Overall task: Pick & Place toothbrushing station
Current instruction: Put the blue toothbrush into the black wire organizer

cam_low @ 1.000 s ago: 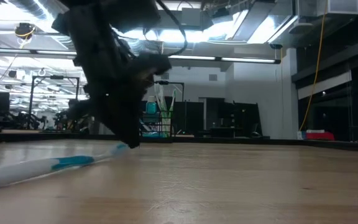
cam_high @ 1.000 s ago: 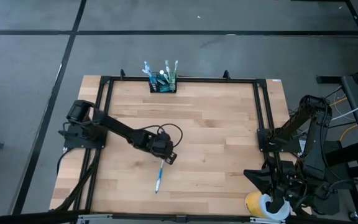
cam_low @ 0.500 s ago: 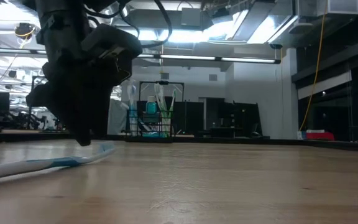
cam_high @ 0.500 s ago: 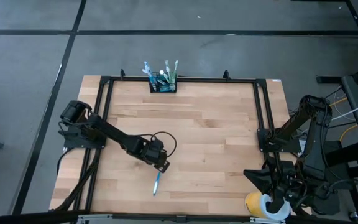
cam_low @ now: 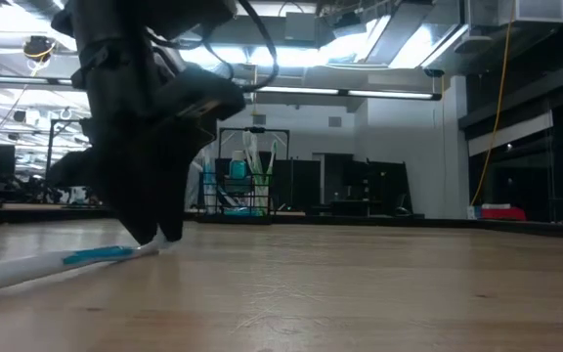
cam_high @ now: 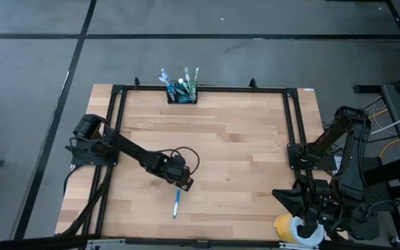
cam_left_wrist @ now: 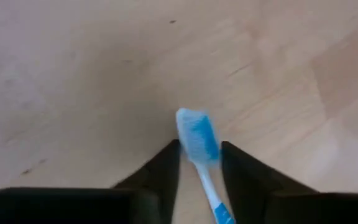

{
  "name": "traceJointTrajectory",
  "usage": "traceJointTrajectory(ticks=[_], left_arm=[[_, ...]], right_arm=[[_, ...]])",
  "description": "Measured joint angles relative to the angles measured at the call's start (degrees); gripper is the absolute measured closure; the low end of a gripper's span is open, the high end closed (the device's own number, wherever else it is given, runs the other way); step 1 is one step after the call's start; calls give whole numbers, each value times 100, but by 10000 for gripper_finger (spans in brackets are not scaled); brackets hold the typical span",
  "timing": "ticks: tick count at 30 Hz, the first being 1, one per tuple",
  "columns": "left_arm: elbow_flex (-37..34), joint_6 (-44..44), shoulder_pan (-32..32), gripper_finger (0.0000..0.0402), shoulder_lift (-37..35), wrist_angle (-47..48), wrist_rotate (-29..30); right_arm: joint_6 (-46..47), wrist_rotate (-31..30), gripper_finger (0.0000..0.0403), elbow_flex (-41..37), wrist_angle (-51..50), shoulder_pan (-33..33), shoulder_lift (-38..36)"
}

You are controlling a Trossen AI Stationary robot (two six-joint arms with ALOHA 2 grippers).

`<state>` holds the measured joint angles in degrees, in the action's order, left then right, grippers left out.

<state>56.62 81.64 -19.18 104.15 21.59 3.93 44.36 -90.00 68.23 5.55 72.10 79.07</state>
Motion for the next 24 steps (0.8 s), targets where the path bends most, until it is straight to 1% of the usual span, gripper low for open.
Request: traceJointTrajectory(ticks=[3,4,5,7,10,13,16,19,21,24], left_arm=[[-23,-217,49,361,-54,85,42],[-29,-251,66,378,-70,-58,118],[-5,-268,93,384,-89,-184,231],[-33,-280,175,390,-145,-113,502],[-46,-325,293,393,-209,-272,961],[-40,-513,399,393,-450,-488,1637],[-46,-403,518,394,-726,-534,2701],[-40,-476,641,394,-1143,-721,4042],[-40,-705,728,394,-1443,-726,4930],[-62,-1278,901,394,-1914,-731,6069]], right_arm=[[-4,0,371,0,-1,0,0],[-7,0,371,0,-3,0,0],[-24,0,371,0,-1,0,0],[-24,0,371,0,-18,-2,-1],[6,0,371,-2,-53,-2,0],[15,0,371,-2,-47,-2,0],[15,0,371,-2,-45,-2,0],[13,0,371,-2,-43,-2,0],[10,0,371,-2,-42,-2,5],[-23,0,371,-2,-43,-2,34]])
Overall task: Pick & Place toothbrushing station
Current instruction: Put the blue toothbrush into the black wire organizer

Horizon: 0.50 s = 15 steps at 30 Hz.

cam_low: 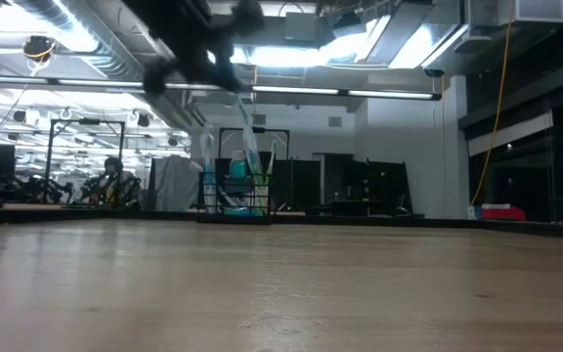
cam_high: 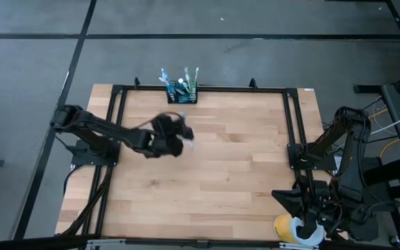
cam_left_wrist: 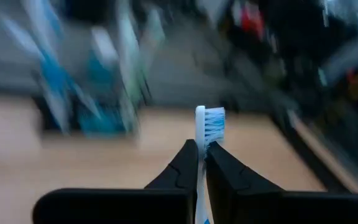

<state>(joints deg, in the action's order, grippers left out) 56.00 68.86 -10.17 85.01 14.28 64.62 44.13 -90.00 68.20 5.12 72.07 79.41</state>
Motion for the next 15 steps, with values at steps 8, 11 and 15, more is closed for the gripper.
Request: traceJointTrajectory(ticks=[8,11,15], left_arm=[[-393,-699,751,394,-827,39,1767],[-662,-220,1072,394,-852,44,1992],[-1019,690,1493,394,-852,48,2424]], right_arm=[[154,0,371,0,-2,-2,229],[240,2,371,0,-6,0,280],[298,1,371,0,-2,-2,278]])
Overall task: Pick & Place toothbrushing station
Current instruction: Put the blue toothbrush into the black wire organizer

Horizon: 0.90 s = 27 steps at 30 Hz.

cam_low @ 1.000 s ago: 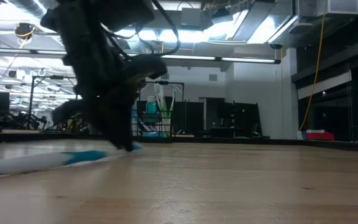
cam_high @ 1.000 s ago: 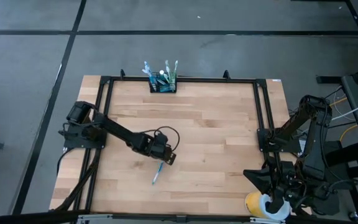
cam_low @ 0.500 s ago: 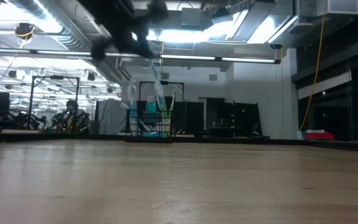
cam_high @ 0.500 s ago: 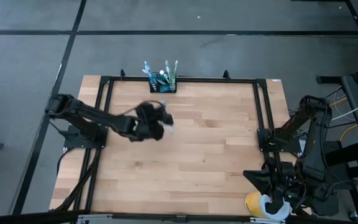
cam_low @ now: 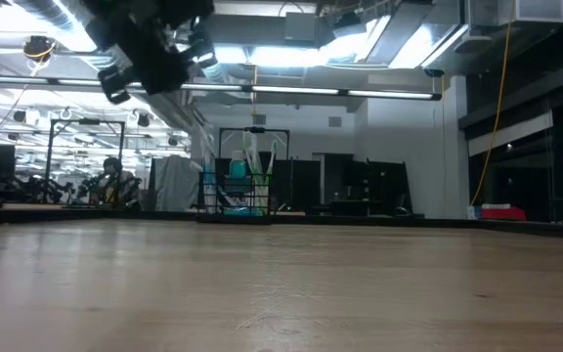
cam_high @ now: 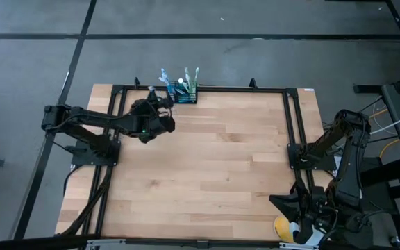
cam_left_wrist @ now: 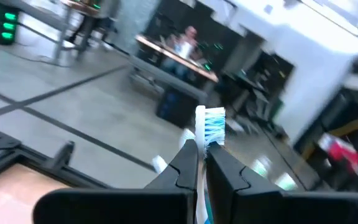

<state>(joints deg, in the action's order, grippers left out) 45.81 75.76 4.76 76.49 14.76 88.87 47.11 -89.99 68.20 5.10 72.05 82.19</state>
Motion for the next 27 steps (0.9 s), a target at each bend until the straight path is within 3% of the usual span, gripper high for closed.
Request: traceJointTrajectory(ticks=[5,9,12,16,18,21,27], left_arm=[[-239,339,502,394,0,-102,45],[-239,-275,721,394,0,-735,-332],[-239,-1850,864,394,65,-2227,-1163],[-237,-5218,1045,395,400,-4827,-2816],[-232,-6430,1170,395,452,-5385,-3530],[-156,-7183,1488,395,363,-5057,-3877],[-141,-7732,2190,395,411,-5344,-4346]], right_arm=[[43,2,371,0,0,0,0],[47,2,371,0,0,-20,-4],[141,-1,371,0,3,-63,-15],[192,1,371,0,4,-66,-17],[183,2,371,0,2,-63,-17],[173,-1,371,0,2,-55,-17],[177,1,371,0,2,-92,-20]])
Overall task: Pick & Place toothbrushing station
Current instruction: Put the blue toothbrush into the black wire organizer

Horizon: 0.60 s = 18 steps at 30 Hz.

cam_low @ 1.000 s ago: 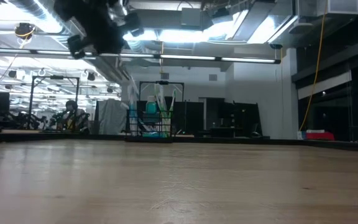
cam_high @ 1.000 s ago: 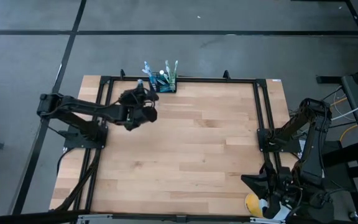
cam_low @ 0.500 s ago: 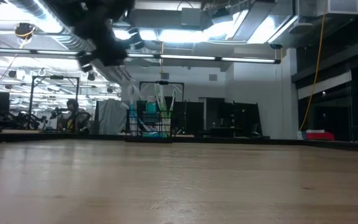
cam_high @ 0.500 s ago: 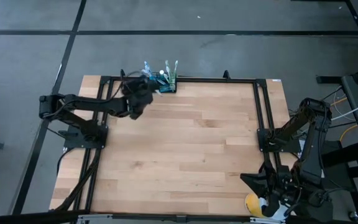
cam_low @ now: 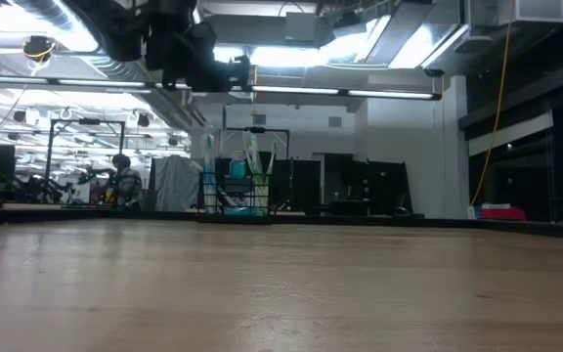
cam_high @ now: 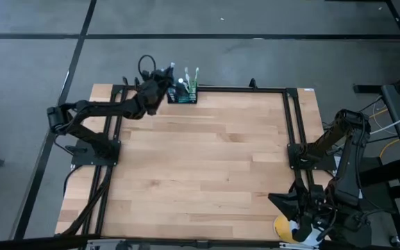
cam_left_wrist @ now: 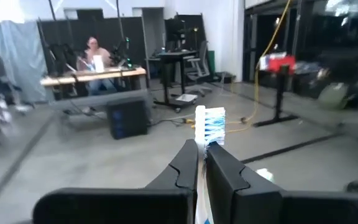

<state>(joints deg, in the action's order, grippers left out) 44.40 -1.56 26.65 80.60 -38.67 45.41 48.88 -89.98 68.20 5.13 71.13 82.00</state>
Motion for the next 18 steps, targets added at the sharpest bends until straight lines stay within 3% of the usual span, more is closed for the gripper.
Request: traceJointTrajectory(ticks=[3,12,18], left_arm=[[0,-446,288,395,23,-19,-299],[2,-232,852,395,301,-39,-1095],[2,-85,573,395,788,-97,-749]], right_arm=[[22,-1,371,0,2,-26,-2],[59,-1,371,0,2,-174,-2],[20,-1,371,0,0,-238,-2]])
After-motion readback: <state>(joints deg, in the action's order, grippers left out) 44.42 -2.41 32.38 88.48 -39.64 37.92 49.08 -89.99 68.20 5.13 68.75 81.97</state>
